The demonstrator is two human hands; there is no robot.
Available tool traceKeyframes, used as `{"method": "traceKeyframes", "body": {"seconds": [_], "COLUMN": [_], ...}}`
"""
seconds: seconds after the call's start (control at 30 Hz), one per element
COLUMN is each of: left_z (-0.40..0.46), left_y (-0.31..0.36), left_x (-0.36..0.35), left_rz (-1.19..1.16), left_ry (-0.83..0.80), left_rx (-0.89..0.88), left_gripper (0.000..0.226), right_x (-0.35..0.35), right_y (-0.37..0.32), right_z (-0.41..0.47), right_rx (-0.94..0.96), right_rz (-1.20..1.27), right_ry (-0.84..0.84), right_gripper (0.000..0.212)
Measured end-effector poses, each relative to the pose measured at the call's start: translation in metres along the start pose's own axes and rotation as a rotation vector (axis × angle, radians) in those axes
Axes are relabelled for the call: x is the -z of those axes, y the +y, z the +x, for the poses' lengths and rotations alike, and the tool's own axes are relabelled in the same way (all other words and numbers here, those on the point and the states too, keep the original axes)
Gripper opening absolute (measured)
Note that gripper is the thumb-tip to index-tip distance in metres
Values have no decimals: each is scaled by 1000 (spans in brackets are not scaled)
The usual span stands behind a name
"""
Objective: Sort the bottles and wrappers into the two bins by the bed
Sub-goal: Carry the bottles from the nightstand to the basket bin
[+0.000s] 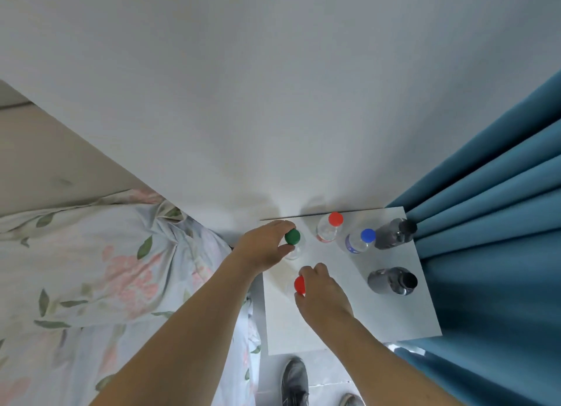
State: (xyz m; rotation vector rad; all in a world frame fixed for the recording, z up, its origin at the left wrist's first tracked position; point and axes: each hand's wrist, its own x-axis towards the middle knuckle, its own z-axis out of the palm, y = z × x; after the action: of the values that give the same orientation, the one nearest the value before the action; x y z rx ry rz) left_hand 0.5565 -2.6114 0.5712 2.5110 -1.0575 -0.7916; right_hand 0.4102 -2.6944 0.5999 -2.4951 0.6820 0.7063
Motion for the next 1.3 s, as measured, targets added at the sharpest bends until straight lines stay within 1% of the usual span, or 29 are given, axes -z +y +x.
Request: {"method": "traceKeyframes", "body": {"seconds": [0.17, 0.3, 0.5, 0.67, 0.77, 0.87, 1.07, 1.2, 1.3], "left_z": [-37, -93, -207, -321, -399, -476, -618, -706, -777], "left_y": [2, 19, 55, 84, 101, 124, 176, 221, 264], "left_x": [27, 63, 88, 87, 74, 55, -9, -62, -112], "left_rz": [-160, -278, -439, -527, -612, -678, -671, -668, -629], "left_ry": [128, 289, 624, 953, 1153, 1373, 1729, 1922, 1996], "left_rx": [145, 264, 473, 721, 865, 974, 1166, 1279, 1374], "left_gripper": [34, 34, 37, 24, 19, 18, 25, 28, 23], "right_x": [37, 75, 118, 125, 111, 85, 16, -43, -91], "right_y": [-13, -34, -72, -112, -142, -170, -215, -223, -215], "right_z": [-8, -35, -93, -153, -197, -249, -380, -479, -560], "right_rx": [50, 121, 387, 652, 797, 940, 1200, 1364, 1486], "right_rz": [14, 6, 54, 153, 211, 220, 158, 94, 24], "right_ry": [29, 62, 80, 61, 13, -67, -251, -372, -491], "right_gripper": [30, 28, 28, 22, 18, 20, 16, 20, 22]}}
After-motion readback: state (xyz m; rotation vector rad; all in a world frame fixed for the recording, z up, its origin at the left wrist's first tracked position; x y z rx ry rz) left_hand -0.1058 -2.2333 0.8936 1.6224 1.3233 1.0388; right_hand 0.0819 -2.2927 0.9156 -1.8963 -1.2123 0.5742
